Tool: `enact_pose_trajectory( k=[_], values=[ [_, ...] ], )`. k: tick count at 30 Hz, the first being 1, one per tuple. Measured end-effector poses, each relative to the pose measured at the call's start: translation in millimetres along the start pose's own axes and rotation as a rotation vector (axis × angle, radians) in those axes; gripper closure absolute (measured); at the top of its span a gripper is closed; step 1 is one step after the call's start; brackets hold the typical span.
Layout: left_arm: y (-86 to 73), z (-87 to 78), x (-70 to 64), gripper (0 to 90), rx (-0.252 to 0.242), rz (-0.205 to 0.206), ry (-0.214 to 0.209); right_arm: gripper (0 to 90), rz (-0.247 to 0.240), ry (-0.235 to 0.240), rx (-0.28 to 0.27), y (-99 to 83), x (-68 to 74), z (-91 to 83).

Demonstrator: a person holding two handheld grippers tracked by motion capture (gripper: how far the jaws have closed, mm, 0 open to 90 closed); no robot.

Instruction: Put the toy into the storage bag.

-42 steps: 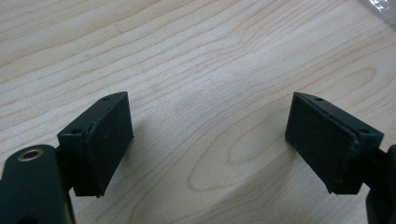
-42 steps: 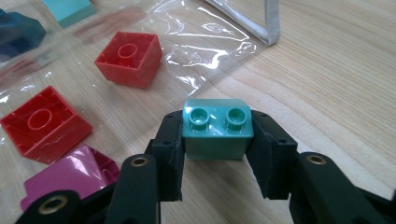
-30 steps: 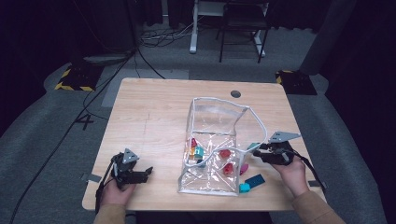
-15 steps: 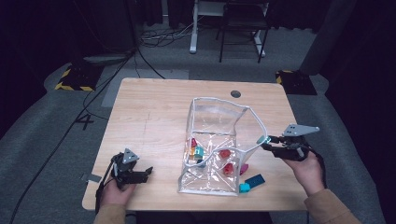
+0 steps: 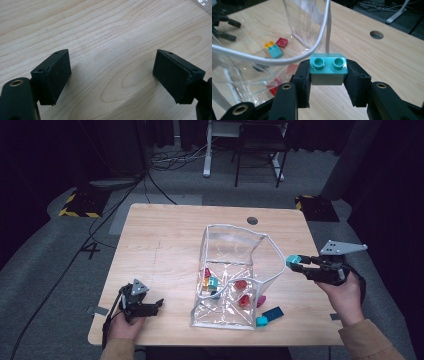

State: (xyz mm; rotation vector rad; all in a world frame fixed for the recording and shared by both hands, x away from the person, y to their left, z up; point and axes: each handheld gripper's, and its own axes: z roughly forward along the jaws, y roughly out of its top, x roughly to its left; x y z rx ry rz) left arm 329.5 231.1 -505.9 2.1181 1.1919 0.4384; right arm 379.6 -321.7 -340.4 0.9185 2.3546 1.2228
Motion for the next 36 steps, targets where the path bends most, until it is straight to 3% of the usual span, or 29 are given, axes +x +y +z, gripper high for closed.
enact_pose_trajectory(
  k=[18, 26, 36],
  values=[
    [0.0, 0.0, 0.0, 15.3, 0.000, 0.000, 0.000, 58.4, -0.059, -0.027, -0.071, 39.5, 9.3, -29.9],
    [0.0, 0.0, 0.0, 15.3, 0.000, 0.000, 0.000, 58.4, -0.075, -0.021, -0.076, 52.7, 14.9, -28.8],
    [0.0, 0.0, 0.0, 15.3, 0.000, 0.000, 0.000, 58.4, -0.112, 0.002, -0.068, 70.5, 27.1, -15.1]
  ],
)
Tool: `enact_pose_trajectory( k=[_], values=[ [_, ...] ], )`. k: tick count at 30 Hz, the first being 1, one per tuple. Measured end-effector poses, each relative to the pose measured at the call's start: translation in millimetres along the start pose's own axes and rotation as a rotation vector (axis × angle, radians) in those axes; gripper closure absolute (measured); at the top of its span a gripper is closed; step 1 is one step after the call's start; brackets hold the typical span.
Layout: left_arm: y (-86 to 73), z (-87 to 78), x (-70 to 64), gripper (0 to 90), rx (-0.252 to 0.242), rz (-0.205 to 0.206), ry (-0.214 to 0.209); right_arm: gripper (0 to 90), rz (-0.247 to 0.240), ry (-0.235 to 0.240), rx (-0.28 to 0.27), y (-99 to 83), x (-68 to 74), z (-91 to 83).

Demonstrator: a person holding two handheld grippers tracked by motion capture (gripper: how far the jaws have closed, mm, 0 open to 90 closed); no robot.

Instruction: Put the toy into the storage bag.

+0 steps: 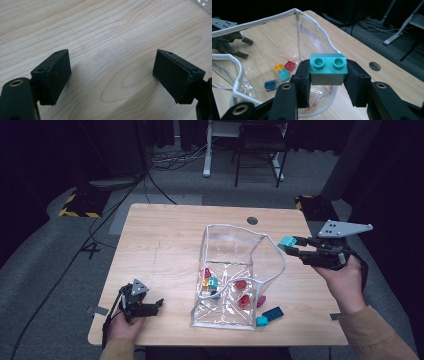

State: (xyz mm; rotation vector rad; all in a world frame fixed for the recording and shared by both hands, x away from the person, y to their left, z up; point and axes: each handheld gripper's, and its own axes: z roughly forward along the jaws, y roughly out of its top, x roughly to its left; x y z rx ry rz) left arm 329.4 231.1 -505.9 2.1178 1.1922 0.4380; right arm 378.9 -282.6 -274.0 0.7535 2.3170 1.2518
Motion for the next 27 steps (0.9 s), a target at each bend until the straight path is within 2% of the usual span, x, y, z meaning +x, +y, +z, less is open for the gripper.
enact_pose_trajectory(
  k=[15, 27],
  values=[
    [0.0, 0.0, 0.0, 15.3, 0.000, 0.000, 0.000, 58.3, -0.048, 0.061, 0.021, 26.0, 20.0, 33.4],
    [0.2, -0.3, 0.2, 15.3, 0.003, 0.001, -0.003, 58.4, -0.064, 0.115, 0.038, 41.0, 29.7, 62.9]
  ],
)
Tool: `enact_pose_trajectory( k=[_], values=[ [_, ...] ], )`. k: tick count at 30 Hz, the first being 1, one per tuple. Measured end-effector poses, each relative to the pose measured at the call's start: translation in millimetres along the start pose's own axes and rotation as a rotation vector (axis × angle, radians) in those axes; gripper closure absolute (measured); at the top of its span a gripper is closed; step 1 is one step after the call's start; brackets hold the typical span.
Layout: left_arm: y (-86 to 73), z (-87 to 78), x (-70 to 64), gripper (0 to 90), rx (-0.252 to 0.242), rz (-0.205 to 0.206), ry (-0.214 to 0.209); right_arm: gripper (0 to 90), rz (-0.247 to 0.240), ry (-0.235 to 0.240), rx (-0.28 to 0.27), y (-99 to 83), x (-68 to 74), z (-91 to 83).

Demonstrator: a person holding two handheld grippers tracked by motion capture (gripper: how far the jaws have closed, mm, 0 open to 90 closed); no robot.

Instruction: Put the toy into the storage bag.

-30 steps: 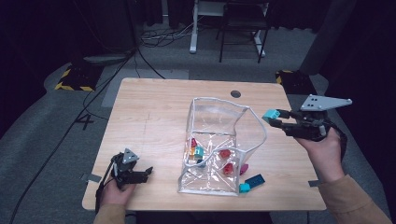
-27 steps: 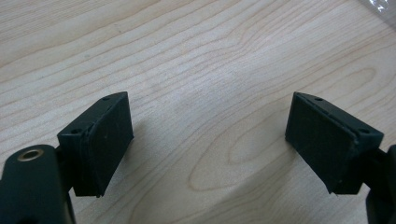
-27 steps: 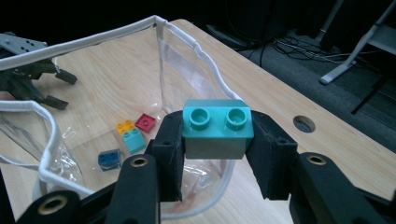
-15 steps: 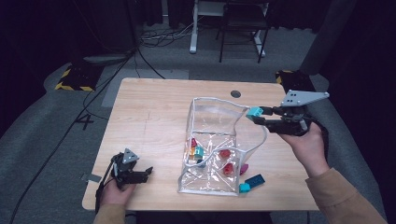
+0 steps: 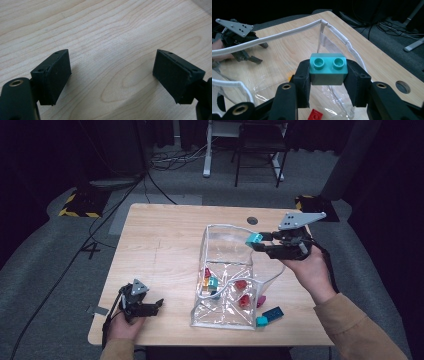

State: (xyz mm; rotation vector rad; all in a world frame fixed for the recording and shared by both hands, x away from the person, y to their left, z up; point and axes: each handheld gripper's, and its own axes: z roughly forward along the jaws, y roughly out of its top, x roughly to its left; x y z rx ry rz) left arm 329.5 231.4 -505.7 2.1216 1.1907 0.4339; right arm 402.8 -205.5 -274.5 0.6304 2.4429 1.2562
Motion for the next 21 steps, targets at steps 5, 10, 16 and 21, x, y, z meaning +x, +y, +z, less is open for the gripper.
enact_pose_trajectory(
  k=[5, 10, 16, 21],
  values=[
    [0.0, 0.0, 0.0, 15.3, 0.000, -0.001, 0.000, 58.4, 0.011, 0.027, 0.010, 5.9, -0.5, 13.9],
    [-0.1, 0.2, -0.1, 15.3, -0.002, 0.000, 0.002, 58.4, 0.028, 0.057, 0.034, 7.9, -1.0, 28.7],
    [0.0, 0.0, 0.0, 15.3, 0.000, 0.000, 0.000, 58.4, 0.050, 0.076, 0.087, 3.4, -2.1, 48.5],
    [0.0, 0.2, 0.1, 15.3, -0.002, 0.001, 0.001, 58.4, 0.054, 0.098, 0.150, -3.2, 0.6, 65.3]
  ],
)
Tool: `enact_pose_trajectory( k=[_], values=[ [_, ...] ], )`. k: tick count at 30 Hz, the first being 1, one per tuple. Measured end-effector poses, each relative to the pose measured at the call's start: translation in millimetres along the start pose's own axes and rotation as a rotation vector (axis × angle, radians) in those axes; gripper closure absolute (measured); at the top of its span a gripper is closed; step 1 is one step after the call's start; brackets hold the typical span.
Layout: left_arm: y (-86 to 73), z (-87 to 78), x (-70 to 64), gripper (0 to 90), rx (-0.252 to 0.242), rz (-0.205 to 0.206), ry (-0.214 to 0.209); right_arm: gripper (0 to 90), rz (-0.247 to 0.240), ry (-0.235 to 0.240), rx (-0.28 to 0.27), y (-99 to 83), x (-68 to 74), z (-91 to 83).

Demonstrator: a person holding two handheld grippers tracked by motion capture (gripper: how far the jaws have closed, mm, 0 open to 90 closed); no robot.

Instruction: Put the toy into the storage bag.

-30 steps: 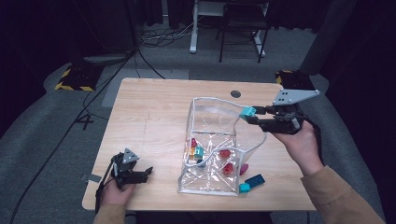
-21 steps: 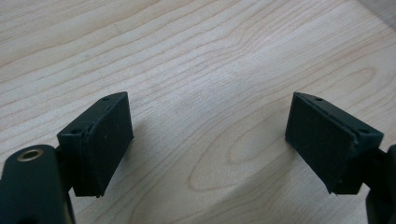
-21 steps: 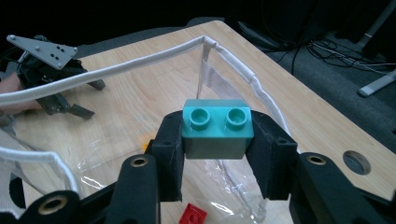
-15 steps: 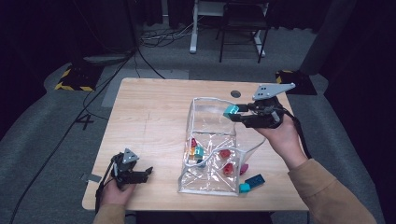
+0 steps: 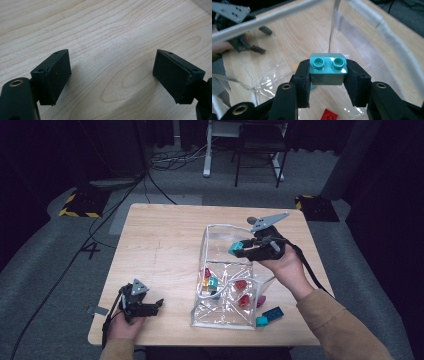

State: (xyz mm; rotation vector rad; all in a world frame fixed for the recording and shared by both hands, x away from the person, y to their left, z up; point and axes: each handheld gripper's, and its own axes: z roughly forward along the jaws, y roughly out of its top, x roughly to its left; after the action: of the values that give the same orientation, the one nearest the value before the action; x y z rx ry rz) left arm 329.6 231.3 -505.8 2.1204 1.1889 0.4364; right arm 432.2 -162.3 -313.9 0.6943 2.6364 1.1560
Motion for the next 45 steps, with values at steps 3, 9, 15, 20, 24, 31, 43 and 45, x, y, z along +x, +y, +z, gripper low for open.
enact_pose_trajectory(
  k=[3, 9, 15, 20, 24, 31, 43, 45],
  values=[
    [0.0, 0.1, -0.1, 15.3, -0.001, -0.001, 0.000, 58.4, 0.010, 0.004, 0.057, -2.0, 1.2, 8.8],
    [0.0, 0.2, 0.0, 15.3, -0.002, 0.000, 0.000, 57.3, 0.020, 0.034, 0.118, -3.8, 0.3, 15.1],
    [0.0, 0.2, 0.0, 15.2, -0.002, 0.000, 0.000, 41.8, 0.018, 0.053, 0.099, -3.9, 1.3, 12.0],
    [-0.1, 0.3, -0.1, 15.2, -0.003, -0.001, 0.000, 38.8, 0.006, 0.041, 0.047, -3.4, 5.1, -0.5],
    [0.0, 0.2, -0.1, 15.2, -0.001, -0.001, 0.000, 38.2, -0.006, 0.035, 0.004, -5.6, 8.9, -15.3],
    [0.0, 0.2, -0.1, 15.2, -0.001, 0.000, 0.000, 37.9, -0.006, 0.017, -0.052, -19.3, 11.3, -44.4],
    [0.0, 0.2, -0.1, 15.2, -0.001, 0.000, 0.000, 37.7, 0.023, -0.031, -0.120, -48.7, 8.3, -92.7],
    [-0.1, 0.4, -0.2, 15.2, -0.003, -0.001, 0.001, 37.7, 0.029, -0.037, -0.125, -53.4, 8.3, -98.6]
  ],
)
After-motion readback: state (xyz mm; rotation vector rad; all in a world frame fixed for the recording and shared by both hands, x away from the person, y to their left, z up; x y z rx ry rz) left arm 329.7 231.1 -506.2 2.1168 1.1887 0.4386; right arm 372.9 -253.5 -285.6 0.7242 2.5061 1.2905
